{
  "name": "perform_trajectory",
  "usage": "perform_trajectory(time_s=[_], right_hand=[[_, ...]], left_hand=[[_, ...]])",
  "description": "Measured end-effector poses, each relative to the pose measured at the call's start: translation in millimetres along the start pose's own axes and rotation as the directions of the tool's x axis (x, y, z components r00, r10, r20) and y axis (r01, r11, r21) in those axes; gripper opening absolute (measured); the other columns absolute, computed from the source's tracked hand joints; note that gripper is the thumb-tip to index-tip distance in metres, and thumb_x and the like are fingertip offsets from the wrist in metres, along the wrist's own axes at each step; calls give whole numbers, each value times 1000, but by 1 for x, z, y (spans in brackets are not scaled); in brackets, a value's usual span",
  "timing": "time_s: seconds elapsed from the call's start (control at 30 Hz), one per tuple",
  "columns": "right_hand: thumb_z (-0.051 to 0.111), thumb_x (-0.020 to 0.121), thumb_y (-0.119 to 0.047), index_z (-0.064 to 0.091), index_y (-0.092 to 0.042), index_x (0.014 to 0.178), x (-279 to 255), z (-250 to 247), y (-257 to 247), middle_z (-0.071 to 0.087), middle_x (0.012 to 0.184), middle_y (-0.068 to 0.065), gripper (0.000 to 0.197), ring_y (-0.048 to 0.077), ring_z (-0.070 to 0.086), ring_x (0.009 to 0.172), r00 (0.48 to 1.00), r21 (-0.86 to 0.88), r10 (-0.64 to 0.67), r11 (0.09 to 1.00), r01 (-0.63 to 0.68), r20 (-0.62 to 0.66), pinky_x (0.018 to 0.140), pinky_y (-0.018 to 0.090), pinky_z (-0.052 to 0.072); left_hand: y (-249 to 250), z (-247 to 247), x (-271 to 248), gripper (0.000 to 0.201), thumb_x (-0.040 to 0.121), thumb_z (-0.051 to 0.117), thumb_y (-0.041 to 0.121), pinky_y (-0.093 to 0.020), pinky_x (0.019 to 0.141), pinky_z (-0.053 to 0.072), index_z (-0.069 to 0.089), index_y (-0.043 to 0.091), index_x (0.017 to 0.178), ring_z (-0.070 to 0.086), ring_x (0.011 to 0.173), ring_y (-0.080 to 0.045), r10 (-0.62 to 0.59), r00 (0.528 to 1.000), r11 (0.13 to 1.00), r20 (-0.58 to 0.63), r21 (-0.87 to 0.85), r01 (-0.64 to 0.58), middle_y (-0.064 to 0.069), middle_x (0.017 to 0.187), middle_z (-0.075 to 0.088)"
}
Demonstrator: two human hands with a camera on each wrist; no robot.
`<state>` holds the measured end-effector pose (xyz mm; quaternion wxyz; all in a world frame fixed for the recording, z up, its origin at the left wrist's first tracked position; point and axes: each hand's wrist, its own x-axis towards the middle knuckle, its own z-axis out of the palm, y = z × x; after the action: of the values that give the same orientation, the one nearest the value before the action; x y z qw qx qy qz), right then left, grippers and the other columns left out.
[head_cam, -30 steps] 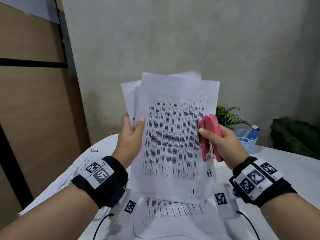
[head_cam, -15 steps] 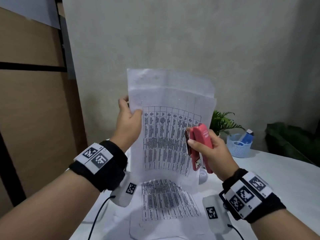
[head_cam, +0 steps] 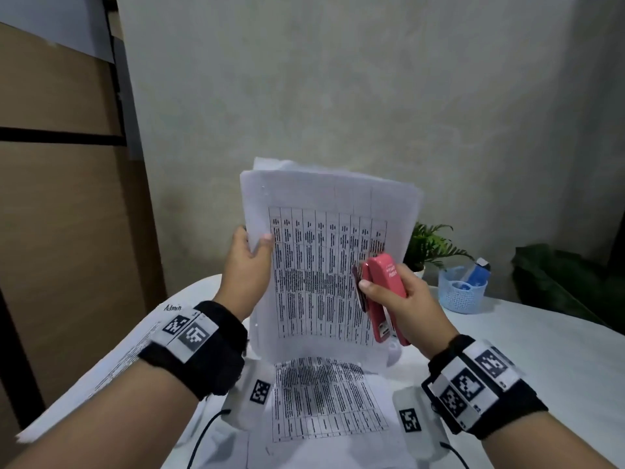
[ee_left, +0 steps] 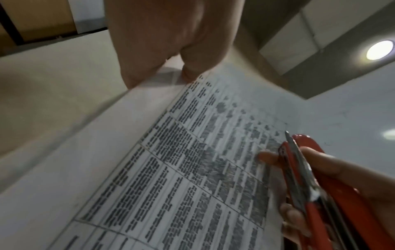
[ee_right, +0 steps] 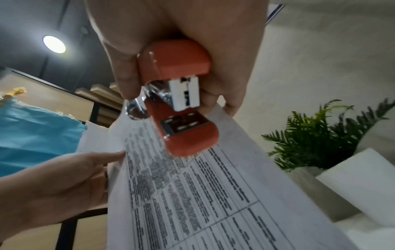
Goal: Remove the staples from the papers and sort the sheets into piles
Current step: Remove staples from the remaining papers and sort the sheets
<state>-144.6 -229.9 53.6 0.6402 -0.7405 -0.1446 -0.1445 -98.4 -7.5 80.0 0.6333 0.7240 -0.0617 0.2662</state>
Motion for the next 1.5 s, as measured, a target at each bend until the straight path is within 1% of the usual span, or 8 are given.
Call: perform_trajectory(time_s=[0.13, 0.27, 0.43, 0.67, 0.8, 1.0, 1.3, 1.5], right_hand=[[66, 83, -28, 64, -25, 105, 2, 3, 1, 66, 88, 3, 23, 17, 65, 78, 1000, 7, 5, 1000, -5, -9, 70, 30, 54], [66, 83, -27, 64, -25, 107, -1, 8, 14, 66, 84, 3, 24, 19, 65, 73, 995, 45, 95, 994, -95, 10, 64, 29, 51], [66, 84, -24, 62, -22, 111, -1, 11, 23, 65, 85, 1, 27, 17, 64, 75, 993, 60, 119, 991, -119, 2, 67, 29, 50], [66, 83, -20, 58, -18, 119, 1, 2, 19, 64, 102, 8, 37, 14, 66, 79, 995, 70, 79, 995, -74, -58, 65, 22, 51], [66, 83, -17, 59, -14, 116, 4, 3, 14, 65, 90, 7, 34, 15, 65, 71, 996, 104, 64, 993, -58, -55, 63, 25, 52], [67, 82, -24, 61, -19, 112, 4, 7, 4, 67, 92, 3, 32, 16, 66, 79, 989, 34, -43, 998, 48, -142, 70, 27, 54], [74, 71, -42, 61, -29, 108, -2, 12, 24, 62, 106, 12, 41, 22, 67, 82, 994, -61, 107, 992, -108, -30, 70, 35, 56], [67, 82, -32, 59, -22, 112, 2, 13, 17, 61, 105, 9, 33, 16, 64, 79, 995, -110, 90, 989, -94, -45, 62, 23, 50]], left_hand=[[-11, -2, -12, 29, 96, 49, 40, -45, 84, 53, 48, 12, 105, 64, 95, -24, 0, 1000, 1000, -16, 19, 0, -6, 103, 64], [-27, 3, -31, 16, 102, 34, 28, -24, 84, 35, 31, 15, 111, 51, 100, -12, -63, 992, 995, 109, 82, 54, 3, 112, 52], [-42, 6, -29, 9, 103, 31, 17, -18, 70, 39, 34, 12, 110, 51, 88, -4, -84, 988, 995, 128, 67, 76, 5, 102, 54], [-37, 6, -25, 19, 101, 39, 14, -18, 78, 45, 36, 13, 120, 58, 97, -7, -38, 993, 997, 113, -61, 45, 5, 109, 59], [-30, 7, -18, 40, 102, 37, 17, -26, 90, 47, 27, 14, 140, 59, 107, -13, 74, 995, 997, 66, -20, -73, 1, 120, 57], [-12, 6, -6, 13, 101, 37, 16, -31, 73, 46, 47, 9, 106, 56, 83, -16, 121, 993, 991, -9, 51, -120, -1, 92, 60], [-23, 3, -23, 18, 101, 41, 22, -6, 63, 38, 31, 22, 116, 49, 83, 11, 10, 989, 997, 145, 70, -20, 19, 99, 52], [-31, 9, -22, 8, 102, 37, 18, -12, 67, 37, 43, 15, 106, 52, 82, -9, -16, 995, 993, 98, 115, 4, 13, 89, 52]])
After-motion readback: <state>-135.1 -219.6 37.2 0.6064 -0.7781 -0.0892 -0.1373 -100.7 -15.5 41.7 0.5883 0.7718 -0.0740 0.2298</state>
